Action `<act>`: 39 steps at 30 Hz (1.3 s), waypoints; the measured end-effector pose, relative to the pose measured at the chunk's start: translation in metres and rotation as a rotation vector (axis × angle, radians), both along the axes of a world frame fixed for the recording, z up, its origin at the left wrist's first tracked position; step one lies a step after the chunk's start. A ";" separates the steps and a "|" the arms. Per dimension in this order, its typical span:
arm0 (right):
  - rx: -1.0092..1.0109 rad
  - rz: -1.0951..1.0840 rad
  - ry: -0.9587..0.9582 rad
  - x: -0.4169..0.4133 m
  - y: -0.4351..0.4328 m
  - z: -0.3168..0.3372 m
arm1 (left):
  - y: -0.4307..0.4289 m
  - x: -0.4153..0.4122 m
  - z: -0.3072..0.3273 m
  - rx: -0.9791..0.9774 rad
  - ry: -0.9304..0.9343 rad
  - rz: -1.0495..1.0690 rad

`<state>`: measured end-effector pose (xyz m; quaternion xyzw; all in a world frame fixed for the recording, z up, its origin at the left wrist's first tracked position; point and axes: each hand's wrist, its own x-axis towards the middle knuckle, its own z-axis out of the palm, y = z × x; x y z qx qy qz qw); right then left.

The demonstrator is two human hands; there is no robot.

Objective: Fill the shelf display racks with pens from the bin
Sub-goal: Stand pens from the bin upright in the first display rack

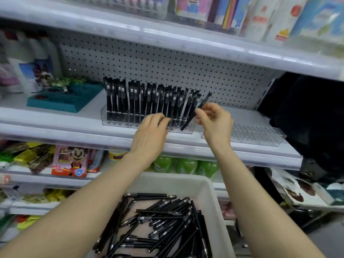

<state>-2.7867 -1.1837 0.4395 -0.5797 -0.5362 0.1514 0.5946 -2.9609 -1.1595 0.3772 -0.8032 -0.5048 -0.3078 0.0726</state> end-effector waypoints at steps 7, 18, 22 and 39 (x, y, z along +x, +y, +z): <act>0.042 -0.063 -0.218 -0.007 0.043 0.018 | 0.025 -0.005 -0.010 0.059 0.034 0.027; -0.153 -0.072 -0.411 -0.017 0.063 -0.017 | 0.034 -0.005 -0.022 0.147 0.013 0.014; -0.151 -0.088 -0.406 -0.019 0.064 -0.019 | 0.035 -0.005 -0.025 0.170 0.009 0.014; -0.101 -0.075 -0.223 -0.037 -0.009 -0.054 | -0.044 -0.053 -0.054 -0.044 -0.128 -0.108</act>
